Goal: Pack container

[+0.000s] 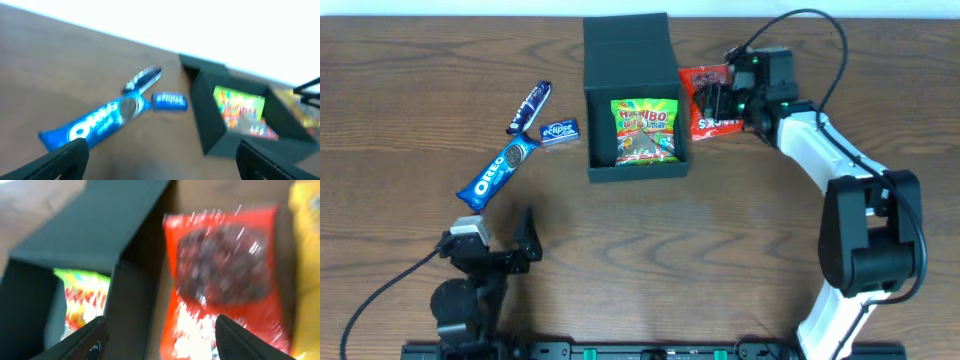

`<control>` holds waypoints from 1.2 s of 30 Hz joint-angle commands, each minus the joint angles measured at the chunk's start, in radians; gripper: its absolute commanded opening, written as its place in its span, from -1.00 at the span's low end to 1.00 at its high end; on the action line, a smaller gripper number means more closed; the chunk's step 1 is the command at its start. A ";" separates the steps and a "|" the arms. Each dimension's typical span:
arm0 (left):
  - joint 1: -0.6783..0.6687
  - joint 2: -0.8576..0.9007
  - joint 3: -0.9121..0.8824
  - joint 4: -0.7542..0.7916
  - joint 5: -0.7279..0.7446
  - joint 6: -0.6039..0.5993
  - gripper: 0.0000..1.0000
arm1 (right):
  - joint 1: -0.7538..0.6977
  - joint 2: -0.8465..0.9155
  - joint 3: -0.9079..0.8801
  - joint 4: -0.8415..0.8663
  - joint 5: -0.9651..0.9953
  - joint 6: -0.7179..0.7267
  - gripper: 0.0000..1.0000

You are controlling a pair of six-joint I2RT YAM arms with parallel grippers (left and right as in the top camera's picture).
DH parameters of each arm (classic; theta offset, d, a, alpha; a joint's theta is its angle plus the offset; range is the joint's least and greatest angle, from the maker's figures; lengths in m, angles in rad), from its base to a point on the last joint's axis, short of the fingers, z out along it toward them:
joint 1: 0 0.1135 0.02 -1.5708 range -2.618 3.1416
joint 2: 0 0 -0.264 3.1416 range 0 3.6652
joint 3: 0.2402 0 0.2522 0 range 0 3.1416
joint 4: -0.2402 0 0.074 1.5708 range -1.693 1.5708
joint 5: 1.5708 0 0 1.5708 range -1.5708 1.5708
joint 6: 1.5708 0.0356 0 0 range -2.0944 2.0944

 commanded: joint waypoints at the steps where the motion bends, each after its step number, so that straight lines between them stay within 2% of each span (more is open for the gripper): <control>1: 0.000 0.047 0.035 0.008 -0.023 -0.021 0.90 | -0.075 0.001 0.002 0.031 -0.074 0.000 0.39; 5: 0.000 0.183 0.119 0.004 -0.065 0.038 0.90 | -0.101 0.001 0.002 0.043 -0.119 0.021 0.39; 8: 0.000 0.438 0.257 0.005 -0.121 0.165 0.90 | -0.100 -0.006 0.002 0.051 -0.124 0.021 0.39; 11: 0.000 0.721 0.414 0.004 -0.130 0.227 0.91 | -0.080 -0.018 0.002 0.048 -0.149 0.039 0.39; 16: 0.000 1.069 0.621 0.004 -0.130 0.296 0.90 | -0.066 -0.043 0.002 0.020 -0.149 0.040 0.38; 20: 0.000 1.323 0.777 0.003 -0.135 0.307 0.90 | -0.043 -0.044 0.002 0.006 -0.149 0.040 0.38; 27: 0.000 1.580 0.921 -0.068 -0.163 0.352 0.90 | -0.024 -0.044 0.002 -0.015 -0.141 0.040 0.40; 32: -0.001 1.643 0.921 -0.079 -0.150 0.322 0.90 | -0.024 -0.044 0.002 -0.020 -0.111 0.040 0.44; 36: -0.001 1.645 0.921 -0.154 -0.150 0.295 0.90 | -0.024 -0.044 0.002 -0.020 -0.103 0.040 0.47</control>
